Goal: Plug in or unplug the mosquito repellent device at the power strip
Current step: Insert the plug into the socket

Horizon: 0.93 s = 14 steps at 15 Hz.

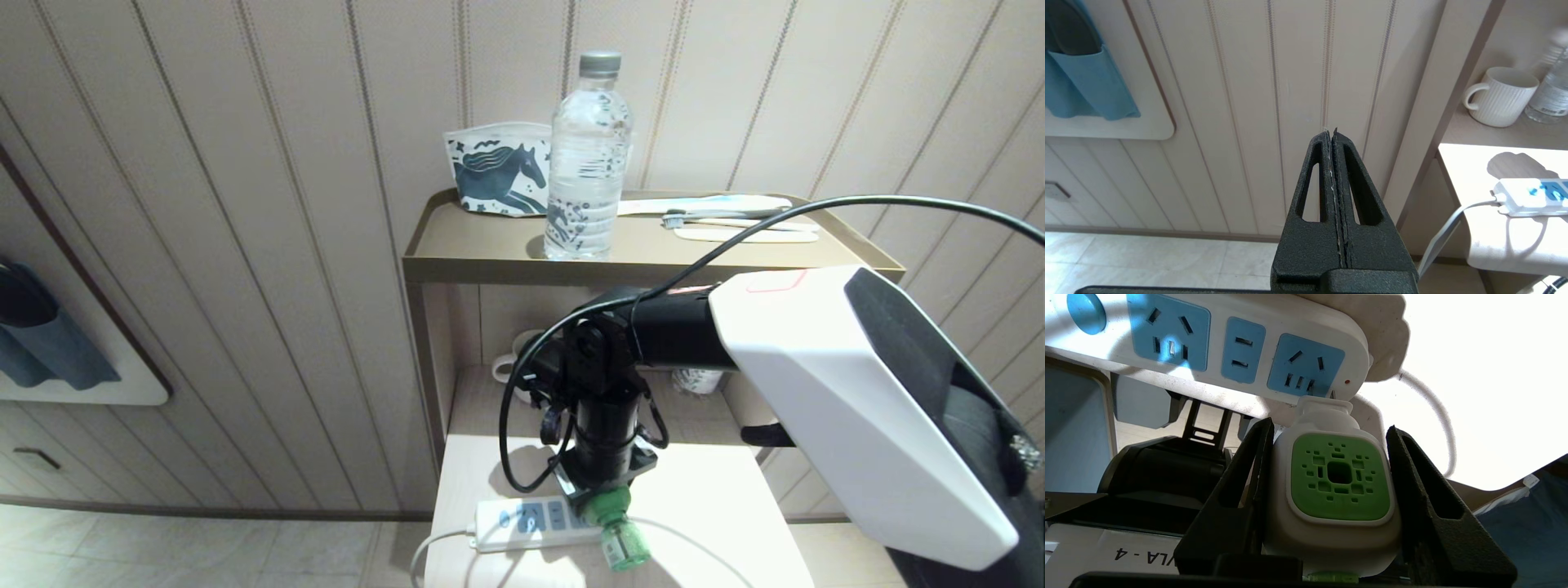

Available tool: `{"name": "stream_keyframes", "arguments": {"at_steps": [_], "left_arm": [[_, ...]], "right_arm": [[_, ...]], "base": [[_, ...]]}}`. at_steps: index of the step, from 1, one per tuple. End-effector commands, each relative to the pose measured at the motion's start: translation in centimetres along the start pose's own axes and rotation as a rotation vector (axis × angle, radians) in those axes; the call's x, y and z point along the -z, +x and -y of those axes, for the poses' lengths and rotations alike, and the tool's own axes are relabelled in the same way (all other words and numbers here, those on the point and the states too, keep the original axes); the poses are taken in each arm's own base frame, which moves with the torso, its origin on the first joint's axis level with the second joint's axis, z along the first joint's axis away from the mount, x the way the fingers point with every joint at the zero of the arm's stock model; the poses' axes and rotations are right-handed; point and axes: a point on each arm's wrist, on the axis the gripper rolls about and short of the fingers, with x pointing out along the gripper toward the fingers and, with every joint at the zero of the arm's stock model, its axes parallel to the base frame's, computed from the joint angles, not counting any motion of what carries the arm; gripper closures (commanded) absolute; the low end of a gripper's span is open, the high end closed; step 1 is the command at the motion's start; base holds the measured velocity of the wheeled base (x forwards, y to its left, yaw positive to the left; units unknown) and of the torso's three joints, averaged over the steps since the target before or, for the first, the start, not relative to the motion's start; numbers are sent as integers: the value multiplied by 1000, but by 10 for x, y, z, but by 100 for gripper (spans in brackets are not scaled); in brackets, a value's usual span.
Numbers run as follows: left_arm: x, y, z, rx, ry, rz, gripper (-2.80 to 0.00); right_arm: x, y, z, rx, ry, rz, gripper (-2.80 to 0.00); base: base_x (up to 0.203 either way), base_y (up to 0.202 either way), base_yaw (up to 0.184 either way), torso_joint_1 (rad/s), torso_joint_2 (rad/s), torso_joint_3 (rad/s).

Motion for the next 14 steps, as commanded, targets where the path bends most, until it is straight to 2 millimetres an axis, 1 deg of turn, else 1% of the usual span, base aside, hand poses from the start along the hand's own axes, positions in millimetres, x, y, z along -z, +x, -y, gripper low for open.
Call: {"name": "stream_keyframes", "arguments": {"at_steps": [1, 8, 14], "left_arm": [[0, 0, 0, 0, 0, 1, 0], [0, 0, 0, 0, 0, 1, 0], [0, 0, 0, 0, 0, 1, 0]], "right_arm": [[1, -3, -1, -4, 0, 4, 0], [2, -12, -2, -15, -1, 31, 0], [-1, 2, -6, -9, -9, 8, 0]], "base": [[0, 0, 0, 0, 0, 0], [0, 0, 0, 0, 0, 0], [0, 0, 0, 0, 0, 0]]}}
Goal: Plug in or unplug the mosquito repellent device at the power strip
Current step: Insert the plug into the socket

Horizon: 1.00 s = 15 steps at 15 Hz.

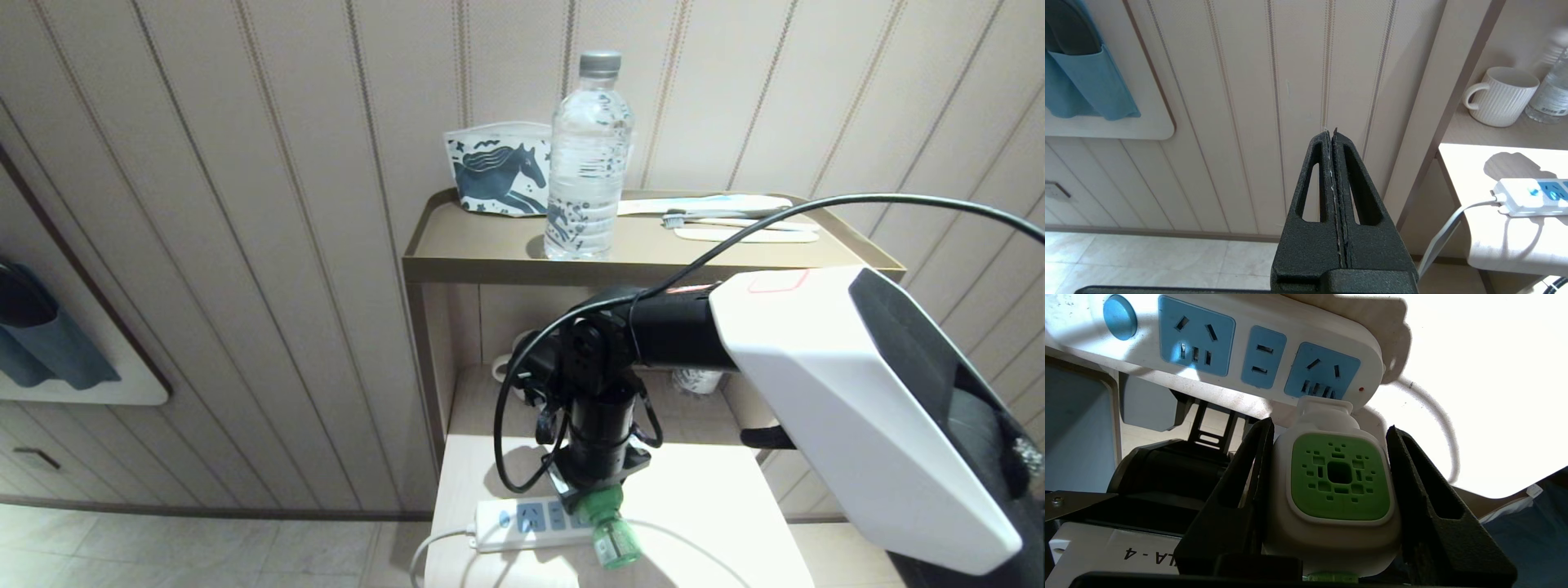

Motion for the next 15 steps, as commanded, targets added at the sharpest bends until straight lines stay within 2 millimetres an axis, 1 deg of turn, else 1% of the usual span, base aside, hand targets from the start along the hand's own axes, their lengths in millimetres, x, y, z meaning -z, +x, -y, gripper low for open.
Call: {"name": "stream_keyframes", "arguments": {"at_steps": [1, 6, 9, 15], "left_arm": [[0, 0, 0, 0, 0, 1, 0], [0, 0, 0, 0, 0, 1, 0], [0, 0, 0, 0, 0, 1, 0], [0, 0, 0, 0, 0, 1, 0]], "right_arm": [[-1, 6, -1, 6, -3, -16, 0], [0, 7, -5, 3, -9, -16, 0], [2, 3, -8, -1, -17, -7, 0], [2, 4, -10, 0, -22, -11, 0]], "base": [[0, 0, 0, 0, 0, 0], [0, 0, 0, 0, 0, 0], [0, 0, 0, 0, 0, 0], [0, 0, 0, 0, 0, 0]]}}
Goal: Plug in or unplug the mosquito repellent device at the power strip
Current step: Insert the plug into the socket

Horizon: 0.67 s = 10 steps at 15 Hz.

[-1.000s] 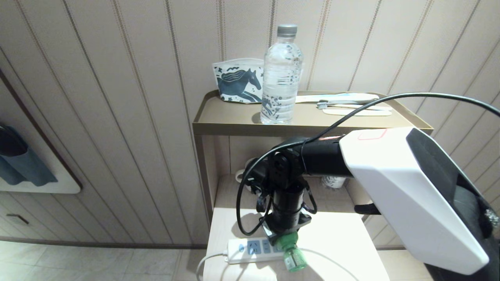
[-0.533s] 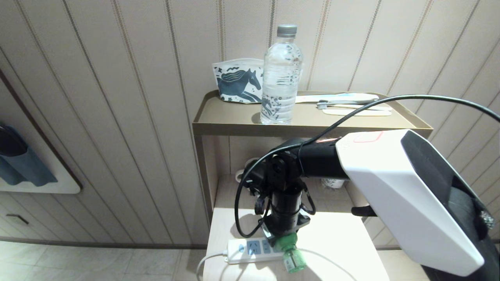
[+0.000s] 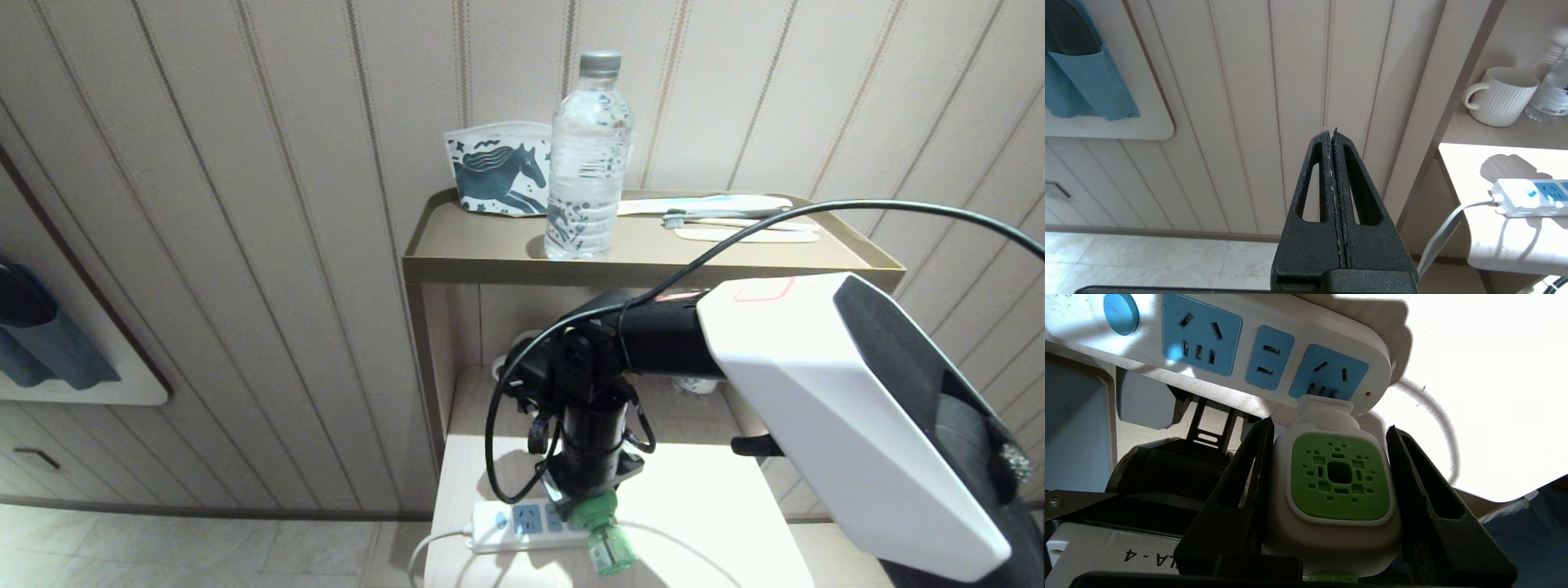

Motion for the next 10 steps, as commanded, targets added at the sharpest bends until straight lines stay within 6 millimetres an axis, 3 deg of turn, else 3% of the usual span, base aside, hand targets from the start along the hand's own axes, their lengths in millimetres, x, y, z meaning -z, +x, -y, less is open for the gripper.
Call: {"name": "stream_keyframes", "arguments": {"at_steps": [1, 10], "left_arm": [[0, 0, 0, 0, -1, 1, 0], [0, 0, 0, 0, -1, 1, 0]], "right_arm": [[0, 1, 0, 4, 0, -7, 0], [-4, 23, -2, 21, -2, -43, 0]], "base": [[0, 0, 0, 0, 0, 0], [0, 0, 0, 0, 0, 0]]}}
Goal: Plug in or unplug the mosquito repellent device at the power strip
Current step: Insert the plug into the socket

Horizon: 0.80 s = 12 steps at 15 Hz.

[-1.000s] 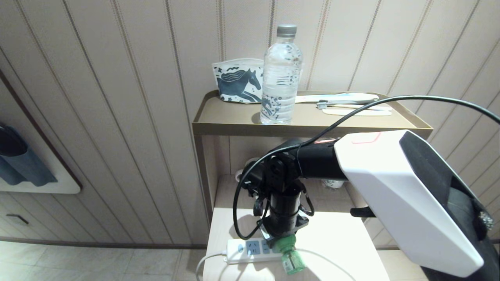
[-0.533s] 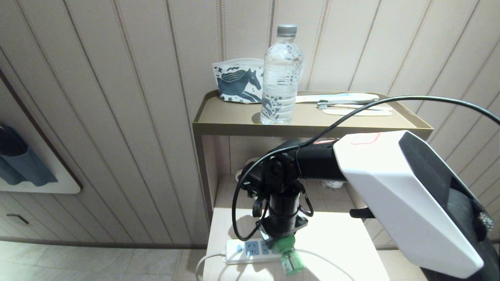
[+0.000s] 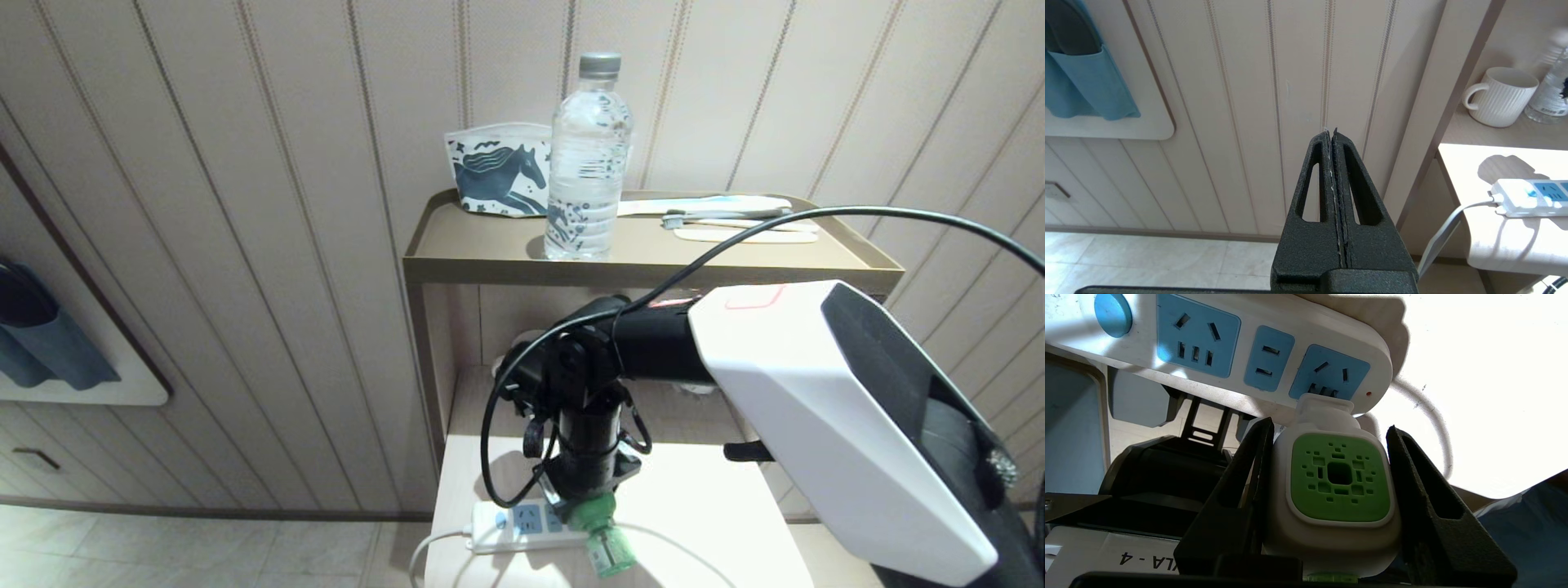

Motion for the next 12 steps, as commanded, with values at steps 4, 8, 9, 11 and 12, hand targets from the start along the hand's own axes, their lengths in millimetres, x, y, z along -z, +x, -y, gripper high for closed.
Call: {"name": "stream_keyframes", "arguments": {"at_steps": [4, 8, 9, 11, 12], "left_arm": [[0, 0, 0, 0, 0, 1, 0], [0, 0, 0, 0, 0, 1, 0], [0, 0, 0, 0, 0, 1, 0], [0, 0, 0, 0, 0, 1, 0], [0, 0, 0, 0, 0, 1, 0]], "right_arm": [[-2, 17, -3, 6, -1, -40, 0], [1, 13, 2, 9, 17, -48, 0], [2, 11, 4, 10, 22, -47, 0], [5, 10, 6, 12, 34, -57, 0], [5, 13, 6, 15, 50, -64, 0]], "base": [[0, 0, 0, 0, 0, 0], [0, 0, 0, 0, 0, 0], [0, 0, 0, 0, 0, 0], [0, 0, 0, 0, 0, 0], [0, 0, 0, 0, 0, 0]]}}
